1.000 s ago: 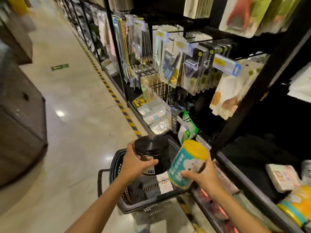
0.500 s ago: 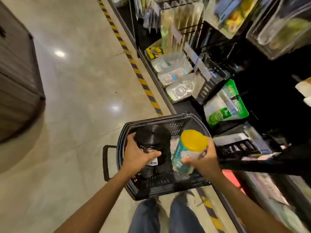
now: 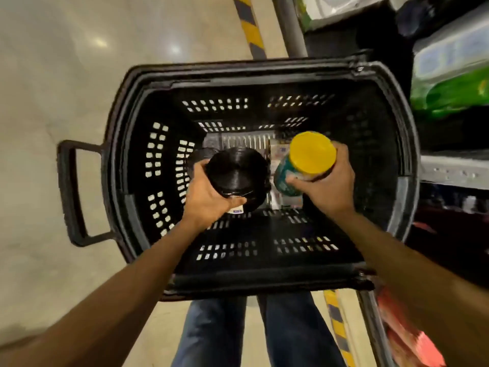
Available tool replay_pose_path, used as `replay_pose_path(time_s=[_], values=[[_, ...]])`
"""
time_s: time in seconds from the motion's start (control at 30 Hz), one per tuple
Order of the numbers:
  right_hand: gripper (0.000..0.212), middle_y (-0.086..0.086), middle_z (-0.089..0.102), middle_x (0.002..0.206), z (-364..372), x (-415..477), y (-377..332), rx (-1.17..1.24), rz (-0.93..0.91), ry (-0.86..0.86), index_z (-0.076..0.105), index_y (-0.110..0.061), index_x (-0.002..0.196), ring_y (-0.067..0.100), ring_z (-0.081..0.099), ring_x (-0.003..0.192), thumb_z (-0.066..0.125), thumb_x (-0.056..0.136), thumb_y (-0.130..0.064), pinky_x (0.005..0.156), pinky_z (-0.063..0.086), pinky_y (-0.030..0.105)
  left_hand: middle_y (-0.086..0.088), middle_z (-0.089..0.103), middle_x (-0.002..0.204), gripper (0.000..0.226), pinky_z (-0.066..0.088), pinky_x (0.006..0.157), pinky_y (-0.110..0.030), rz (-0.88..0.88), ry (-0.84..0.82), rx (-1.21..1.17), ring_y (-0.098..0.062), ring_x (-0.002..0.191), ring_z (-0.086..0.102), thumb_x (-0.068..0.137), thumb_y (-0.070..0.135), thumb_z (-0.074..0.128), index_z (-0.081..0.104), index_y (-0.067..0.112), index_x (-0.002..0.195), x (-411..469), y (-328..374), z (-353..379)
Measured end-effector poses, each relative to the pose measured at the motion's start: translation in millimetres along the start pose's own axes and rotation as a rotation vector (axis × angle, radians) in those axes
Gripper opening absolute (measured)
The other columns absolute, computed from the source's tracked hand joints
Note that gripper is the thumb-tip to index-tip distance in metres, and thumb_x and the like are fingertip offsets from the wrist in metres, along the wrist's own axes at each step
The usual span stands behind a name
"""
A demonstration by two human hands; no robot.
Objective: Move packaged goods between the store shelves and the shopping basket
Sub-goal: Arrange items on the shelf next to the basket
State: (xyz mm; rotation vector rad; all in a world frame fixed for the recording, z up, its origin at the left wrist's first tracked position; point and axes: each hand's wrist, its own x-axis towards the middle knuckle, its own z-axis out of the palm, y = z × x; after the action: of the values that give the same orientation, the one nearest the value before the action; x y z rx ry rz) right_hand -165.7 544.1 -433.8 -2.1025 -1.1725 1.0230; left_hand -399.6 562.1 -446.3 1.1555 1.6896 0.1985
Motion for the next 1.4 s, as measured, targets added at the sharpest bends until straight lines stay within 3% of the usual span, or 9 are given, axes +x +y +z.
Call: replay_pose_path(time_s=[0.1,0.2,0.37,0.43,0.6,0.73,0.9,1.23,1.4], values=[[0.088,-0.002,0.051,0.111,22.8,23.4,29.3,-0.034,0.005,0.032,0.044,-0.008,0.124,0.010,0.048,0.103,0.091,0.054,-0.029,0.083,0.037,0.017,-0.004,0.040,0.144,0.125,0.027,0.110,-0.021,-0.004,-0.016,0.076,-0.017,0.134,0.037,0.049,0.024,0.093,0.018,0.010,0.147,26.5,-26.8,27.2],[0.088,-0.002,0.051,0.110,37.9,36.1,52.1,-0.050,-0.025,0.067,0.044,-0.006,0.124,0.012,0.050,0.101,0.089,0.054,-0.032,0.081,0.037,0.015,-0.008,0.035,0.145,0.123,0.024,0.115,-0.032,0.011,-0.054,0.211,-0.021,0.136,0.032,0.050,0.027,0.093,0.020,0.011,0.148,45.1,-42.8,51.3],[0.088,-0.004,0.050,0.112,49.8,47.8,77.9,-0.045,0.013,0.083,0.042,-0.009,0.127,0.011,0.050,0.103,0.090,0.055,-0.026,0.079,0.038,0.005,-0.003,0.041,0.141,0.113,0.033,0.108,-0.037,0.023,-0.108,0.349,-0.023,0.129,0.042,0.053,0.030,0.091,0.025,0.020,0.145,65.6,-53.7,81.3],[0.091,-0.003,0.050,0.114,51.0,50.3,85.7,-0.040,0.014,0.070,0.040,-0.009,0.129,0.013,0.051,0.106,0.090,0.055,-0.028,0.085,0.042,0.013,-0.004,0.042,0.140,0.112,0.038,0.106,-0.042,0.011,-0.127,0.376,-0.027,0.125,0.046,0.053,0.028,0.091,0.025,0.023,0.144,72.1,-58.3,90.9],[0.091,-0.001,0.053,0.116,53.5,53.3,100.0,-0.004,0.004,0.063,0.040,-0.007,0.128,0.013,0.053,0.105,0.089,0.056,-0.033,0.084,0.043,0.011,-0.008,0.038,0.139,0.106,0.047,0.091,-0.051,0.054,-0.232,0.564,-0.041,0.110,0.056,0.060,0.031,0.088,0.023,0.017,0.143,88.8,-69.9,105.1],[0.090,-0.001,0.050,0.119,55.7,57.2,106.4,-0.026,-0.027,0.040,0.041,-0.006,0.128,0.011,0.050,0.108,0.090,0.056,-0.030,0.085,0.039,0.004,-0.009,0.037,0.138,0.106,0.050,0.085,-0.047,0.135,-0.244,0.583,-0.037,0.104,0.058,0.064,0.036,0.085,0.020,0.013,0.145,90.0,-79.9,107.9],[0.088,-0.002,0.048,0.118,61.0,57.9,110.0,-0.031,-0.019,0.020,0.041,-0.005,0.127,0.009,0.048,0.108,0.090,0.056,-0.025,0.082,0.034,-0.003,-0.009,0.031,0.141,0.126,0.018,0.116,-0.044,0.180,-0.253,0.790,-0.026,0.130,0.039,0.061,0.051,0.081,-0.001,0.016,0.151,89.7,-83.4,111.5],[0.092,-0.007,0.044,0.116,61.5,44.1,105.8,-0.028,0.068,0.023,0.039,-0.011,0.130,0.006,0.045,0.103,0.090,0.055,-0.026,0.076,0.032,-0.005,-0.006,0.041,0.138,0.110,0.011,0.118,-0.045,0.213,-0.353,1.041,-0.027,0.130,0.038,0.064,0.054,0.078,0.015,0.018,0.147,78.9,-85.0,99.5],[0.092,-0.005,0.044,0.117,53.1,29.3,96.4,-0.031,0.074,-0.006,0.038,-0.011,0.130,0.008,0.044,0.107,0.090,0.055,-0.022,0.080,0.033,-0.001,-0.006,0.037,0.145,0.095,0.005,0.119,-0.043,0.129,-0.349,0.958,-0.025,0.138,0.028,0.076,0.049,0.070,0.016,0.019,0.149,68.1,-73.4,91.1]])
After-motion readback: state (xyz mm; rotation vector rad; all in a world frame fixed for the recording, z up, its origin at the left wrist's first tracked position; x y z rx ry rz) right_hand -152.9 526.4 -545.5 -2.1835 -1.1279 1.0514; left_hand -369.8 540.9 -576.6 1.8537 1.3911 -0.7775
